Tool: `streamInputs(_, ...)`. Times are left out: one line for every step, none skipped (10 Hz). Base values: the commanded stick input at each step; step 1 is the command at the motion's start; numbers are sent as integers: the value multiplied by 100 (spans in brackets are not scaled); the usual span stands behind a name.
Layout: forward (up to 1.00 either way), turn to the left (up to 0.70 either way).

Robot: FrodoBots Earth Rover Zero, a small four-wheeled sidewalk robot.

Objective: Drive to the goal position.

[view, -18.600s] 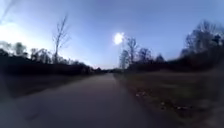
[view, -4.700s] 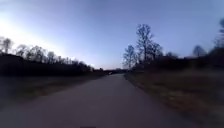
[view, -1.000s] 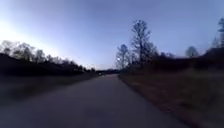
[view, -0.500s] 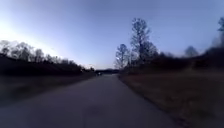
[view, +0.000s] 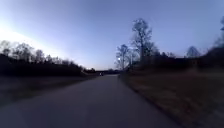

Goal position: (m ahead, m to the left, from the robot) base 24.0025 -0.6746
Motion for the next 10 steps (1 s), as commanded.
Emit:
streamInputs(100,0)
streamInputs(100,0)
streamInputs(100,0)
streamInputs(100,0)
streamInputs(100,0)
streamInputs(100,0)
streamInputs(100,0)
streamInputs(100,0)
streamInputs(100,0)
streamInputs(100,4)
